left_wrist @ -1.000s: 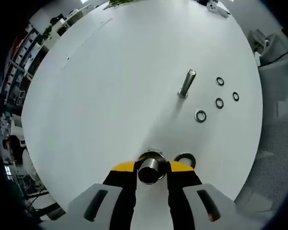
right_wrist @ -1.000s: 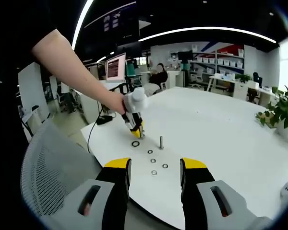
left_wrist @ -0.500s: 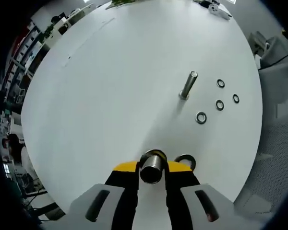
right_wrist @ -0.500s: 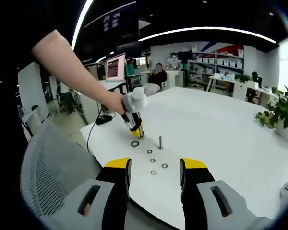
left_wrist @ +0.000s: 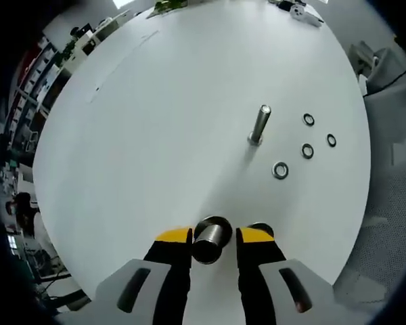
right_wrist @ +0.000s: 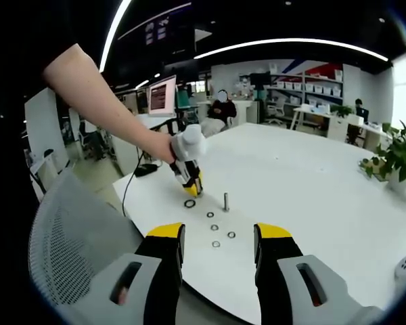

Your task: Place the washer onto the threaded stud by aligning its center hole with the stud, sliding it down to the base, and recovering from edge contact or off-axis alignment until the washer reaches the visible bottom stop.

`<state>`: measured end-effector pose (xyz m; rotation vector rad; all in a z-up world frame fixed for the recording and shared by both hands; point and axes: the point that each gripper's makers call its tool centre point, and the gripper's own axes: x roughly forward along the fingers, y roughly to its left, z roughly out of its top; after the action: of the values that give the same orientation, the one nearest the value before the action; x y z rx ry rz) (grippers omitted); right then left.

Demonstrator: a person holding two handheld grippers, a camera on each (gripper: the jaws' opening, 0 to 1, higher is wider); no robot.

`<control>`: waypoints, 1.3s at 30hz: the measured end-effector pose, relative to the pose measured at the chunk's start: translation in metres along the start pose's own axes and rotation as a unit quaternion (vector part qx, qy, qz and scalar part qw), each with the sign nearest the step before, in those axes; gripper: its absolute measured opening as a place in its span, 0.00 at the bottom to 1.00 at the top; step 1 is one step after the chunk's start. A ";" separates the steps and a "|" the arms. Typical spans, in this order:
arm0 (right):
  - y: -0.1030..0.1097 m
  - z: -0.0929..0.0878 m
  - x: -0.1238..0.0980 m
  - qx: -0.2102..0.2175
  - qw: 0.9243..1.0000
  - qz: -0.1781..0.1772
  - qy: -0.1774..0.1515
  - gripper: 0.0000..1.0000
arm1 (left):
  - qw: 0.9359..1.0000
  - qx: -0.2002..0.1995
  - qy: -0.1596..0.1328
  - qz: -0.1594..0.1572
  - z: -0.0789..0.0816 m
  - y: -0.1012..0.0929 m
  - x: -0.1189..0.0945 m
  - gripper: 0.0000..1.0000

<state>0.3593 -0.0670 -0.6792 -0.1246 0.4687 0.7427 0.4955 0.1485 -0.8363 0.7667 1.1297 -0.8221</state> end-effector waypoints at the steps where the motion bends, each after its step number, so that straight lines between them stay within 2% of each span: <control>1: 0.000 0.000 0.000 0.000 1.000 0.000 0.000 0.43 | 1.000 0.001 0.001 -0.002 0.000 -0.001 0.000 0.24; 9: 0.000 0.000 0.000 0.000 1.000 0.000 0.001 0.43 | 1.000 0.009 0.015 0.005 -0.006 0.000 0.006 0.25; 12: -0.001 0.000 0.000 0.001 1.000 -0.001 -0.001 0.43 | 1.000 0.010 0.002 0.015 -0.001 0.004 0.002 0.25; 17: -0.001 0.000 0.000 0.002 1.000 -0.001 -0.002 0.43 | 1.000 0.013 -0.010 0.016 0.002 0.002 -0.003 0.24; 21: -0.001 0.000 0.000 0.001 1.000 -0.001 -0.001 0.43 | 1.000 0.011 -0.014 0.012 0.003 -0.001 -0.003 0.24; 25: -0.001 -0.001 0.000 0.000 1.000 -0.001 0.001 0.43 | 1.000 0.020 -0.003 0.012 0.001 0.001 0.000 0.24; 27: -0.002 0.000 0.000 0.001 1.000 -0.002 0.000 0.43 | 1.000 0.019 -0.012 0.018 0.005 0.003 -0.003 0.24; 30: -0.002 0.000 0.000 0.002 1.000 -0.003 0.000 0.43 | 1.000 0.013 -0.025 0.014 0.009 0.001 -0.007 0.22; 37: -0.002 -0.001 0.000 0.001 1.000 -0.002 0.001 0.43 | 1.000 0.014 -0.014 0.002 0.004 0.000 -0.001 0.21; 39: -0.002 -0.001 0.000 0.002 1.000 -0.003 0.001 0.43 | 1.000 0.013 -0.026 0.000 0.008 -0.001 -0.007 0.20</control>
<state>0.3608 -0.0689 -0.6804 -0.1224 0.4722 0.7351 0.4969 0.1422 -0.8276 0.7627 1.0744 -0.8523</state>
